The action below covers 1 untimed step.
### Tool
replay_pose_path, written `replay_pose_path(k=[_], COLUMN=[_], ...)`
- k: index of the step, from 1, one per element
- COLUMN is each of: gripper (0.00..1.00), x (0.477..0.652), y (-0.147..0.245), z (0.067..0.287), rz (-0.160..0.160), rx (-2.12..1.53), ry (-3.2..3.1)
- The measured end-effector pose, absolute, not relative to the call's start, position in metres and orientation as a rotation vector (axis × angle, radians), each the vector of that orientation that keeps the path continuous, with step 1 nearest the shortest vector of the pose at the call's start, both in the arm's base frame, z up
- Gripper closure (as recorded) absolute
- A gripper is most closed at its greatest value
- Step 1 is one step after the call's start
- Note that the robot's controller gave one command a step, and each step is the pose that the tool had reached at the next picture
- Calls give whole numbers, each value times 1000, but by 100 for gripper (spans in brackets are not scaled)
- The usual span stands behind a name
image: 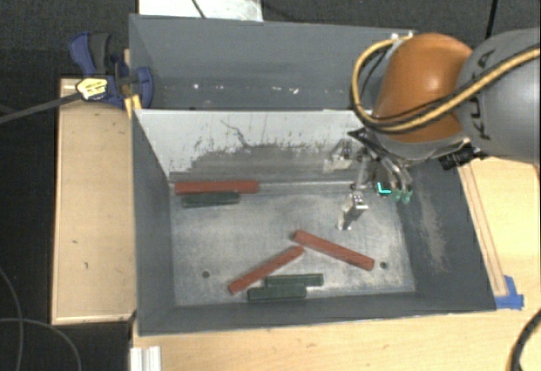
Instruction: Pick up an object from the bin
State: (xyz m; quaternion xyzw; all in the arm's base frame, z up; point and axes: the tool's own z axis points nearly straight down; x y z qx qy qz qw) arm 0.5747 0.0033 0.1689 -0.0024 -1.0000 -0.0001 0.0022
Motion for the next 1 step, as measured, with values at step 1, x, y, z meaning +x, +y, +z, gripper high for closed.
replay_pose_path(k=[1], gripper=[0], x=[577], y=[3], z=[173], rz=[-1], rx=[-8], ry=[-3145])
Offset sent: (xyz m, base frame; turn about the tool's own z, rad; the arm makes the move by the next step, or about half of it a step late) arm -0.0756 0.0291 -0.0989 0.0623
